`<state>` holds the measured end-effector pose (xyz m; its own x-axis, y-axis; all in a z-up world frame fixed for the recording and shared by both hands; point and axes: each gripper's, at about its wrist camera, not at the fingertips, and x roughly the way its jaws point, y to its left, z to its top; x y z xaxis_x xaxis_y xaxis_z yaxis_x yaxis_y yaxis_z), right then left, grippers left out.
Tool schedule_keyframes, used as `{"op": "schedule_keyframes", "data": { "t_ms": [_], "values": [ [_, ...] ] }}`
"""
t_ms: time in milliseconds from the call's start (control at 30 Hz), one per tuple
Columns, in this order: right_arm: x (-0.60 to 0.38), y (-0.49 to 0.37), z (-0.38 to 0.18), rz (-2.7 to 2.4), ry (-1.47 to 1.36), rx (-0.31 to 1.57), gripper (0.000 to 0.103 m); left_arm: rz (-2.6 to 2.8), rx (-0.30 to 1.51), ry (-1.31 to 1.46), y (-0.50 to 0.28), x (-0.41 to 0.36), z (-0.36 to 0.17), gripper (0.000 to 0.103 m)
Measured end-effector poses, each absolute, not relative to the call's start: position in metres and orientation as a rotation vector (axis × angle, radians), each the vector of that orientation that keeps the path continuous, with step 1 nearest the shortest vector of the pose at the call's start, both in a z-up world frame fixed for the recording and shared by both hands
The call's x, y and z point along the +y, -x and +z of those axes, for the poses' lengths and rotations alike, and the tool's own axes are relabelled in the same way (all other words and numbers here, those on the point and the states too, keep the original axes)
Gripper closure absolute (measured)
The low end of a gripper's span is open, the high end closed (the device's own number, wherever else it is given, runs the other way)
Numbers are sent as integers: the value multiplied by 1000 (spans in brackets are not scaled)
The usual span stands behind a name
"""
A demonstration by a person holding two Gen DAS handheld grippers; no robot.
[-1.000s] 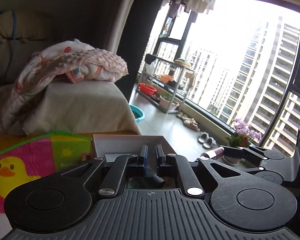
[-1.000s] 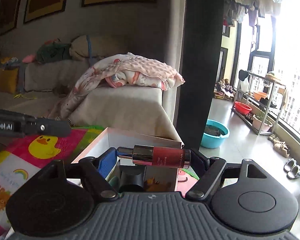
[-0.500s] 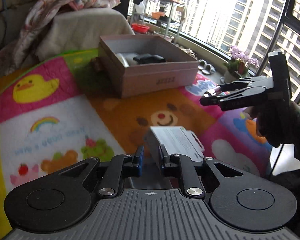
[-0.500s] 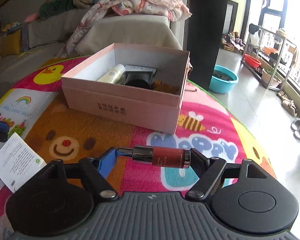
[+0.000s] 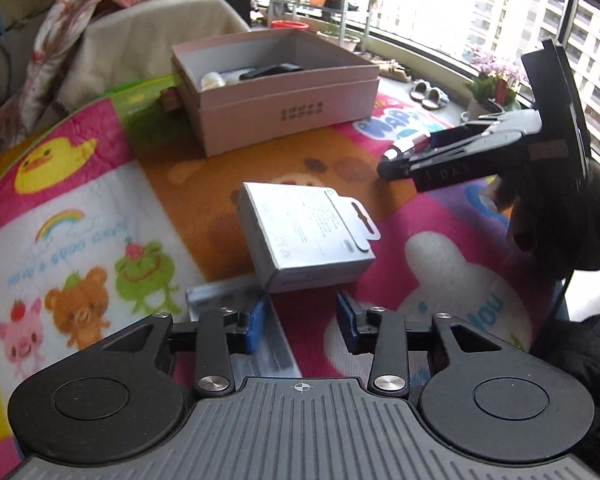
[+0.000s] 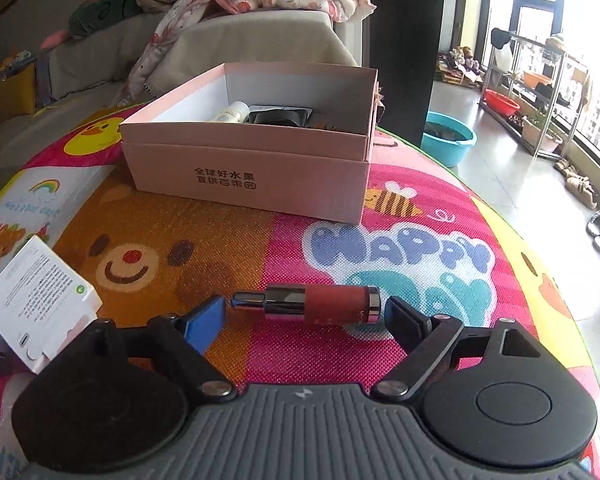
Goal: Organize rigid objects
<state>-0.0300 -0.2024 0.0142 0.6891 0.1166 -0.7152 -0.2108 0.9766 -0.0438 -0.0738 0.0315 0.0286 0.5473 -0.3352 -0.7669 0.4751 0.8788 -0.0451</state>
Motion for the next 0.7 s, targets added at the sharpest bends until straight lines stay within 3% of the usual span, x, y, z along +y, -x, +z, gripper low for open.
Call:
{"op": "schedule_keyframes", "data": {
  "t_ms": [200,500,667,700],
  "values": [
    [-203,32,13,181,115,776,14,-460,828,-162,43,13,29,62],
    [-203,32,11,189,112,776,10,-343,867,-254,72,32,23,57],
    [-203,32,11,188,110,776,9,-257,857,-254,69,51,20,61],
    [-202,32,11,188,110,776,9,-269,861,-245,69,52,20,57]
  ]
}}
